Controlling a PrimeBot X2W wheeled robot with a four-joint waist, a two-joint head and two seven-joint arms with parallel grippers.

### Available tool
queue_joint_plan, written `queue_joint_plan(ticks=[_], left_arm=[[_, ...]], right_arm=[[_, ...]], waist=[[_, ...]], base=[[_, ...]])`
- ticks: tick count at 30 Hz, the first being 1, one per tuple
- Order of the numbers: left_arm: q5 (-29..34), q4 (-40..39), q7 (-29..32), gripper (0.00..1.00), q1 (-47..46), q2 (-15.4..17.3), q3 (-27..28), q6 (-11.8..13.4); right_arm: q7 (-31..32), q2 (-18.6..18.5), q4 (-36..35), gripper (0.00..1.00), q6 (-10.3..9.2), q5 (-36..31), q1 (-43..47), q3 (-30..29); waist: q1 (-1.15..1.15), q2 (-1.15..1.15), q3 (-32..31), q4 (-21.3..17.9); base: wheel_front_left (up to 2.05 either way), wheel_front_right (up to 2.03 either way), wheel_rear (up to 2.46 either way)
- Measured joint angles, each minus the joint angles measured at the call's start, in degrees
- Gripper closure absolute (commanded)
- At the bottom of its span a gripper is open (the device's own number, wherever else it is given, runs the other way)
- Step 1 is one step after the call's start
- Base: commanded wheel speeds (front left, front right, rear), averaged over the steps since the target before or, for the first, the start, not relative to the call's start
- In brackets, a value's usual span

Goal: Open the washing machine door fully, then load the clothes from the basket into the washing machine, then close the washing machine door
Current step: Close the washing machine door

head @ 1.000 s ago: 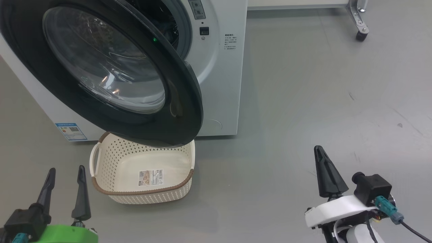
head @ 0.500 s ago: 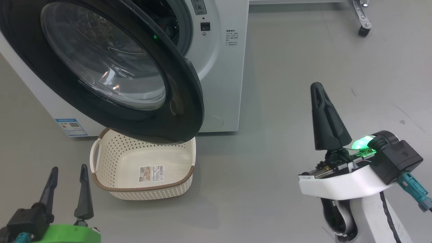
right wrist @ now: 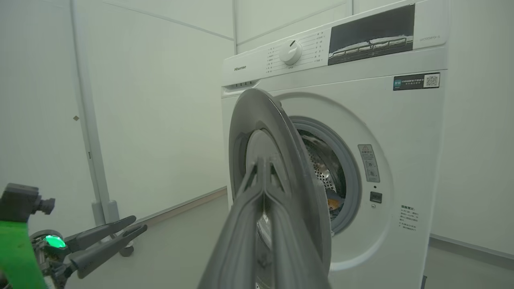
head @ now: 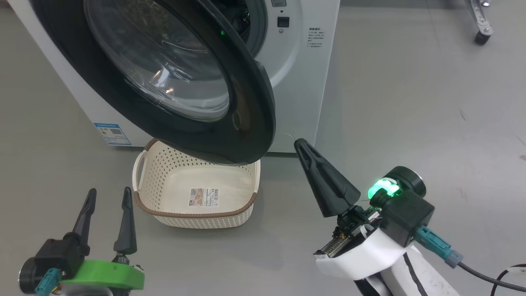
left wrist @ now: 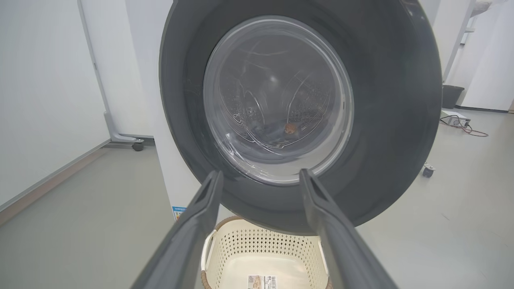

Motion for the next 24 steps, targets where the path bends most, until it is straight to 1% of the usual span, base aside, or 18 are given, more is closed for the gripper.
queue_joint_plan(ticks=[12, 20, 24], left_arm=[[-0.15, -0.02, 0.0, 0.0, -3.39, -1.15, -4.54, -0.01], [-1.44, -0.16, 0.0, 0.0, -6.23, -1.53, -6.58, -0.01], [-1.92, -0.38, 0.0, 0.0, -7.54, -1.91, -6.34, -0.19]], right_arm=[[5.37, -2.0, 3.64, 1.0, 0.0, 0.22, -3.02, 9.59], [7.37, -3.0, 6.56, 1.0, 0.0, 1.56, -5.99, 11.22], [7.61, -3.5, 8.34, 1.0, 0.0, 2.14, -6.36, 11.17]], waist=[[0.0, 0.0, 2.66, 6.7], [0.0, 0.0, 5.94, 11.68], [0.0, 0.0, 7.55, 13.52]], base=[[0.0, 0.0, 0.0], [0.0, 0.0, 0.0], [0.0, 0.0, 0.0]])
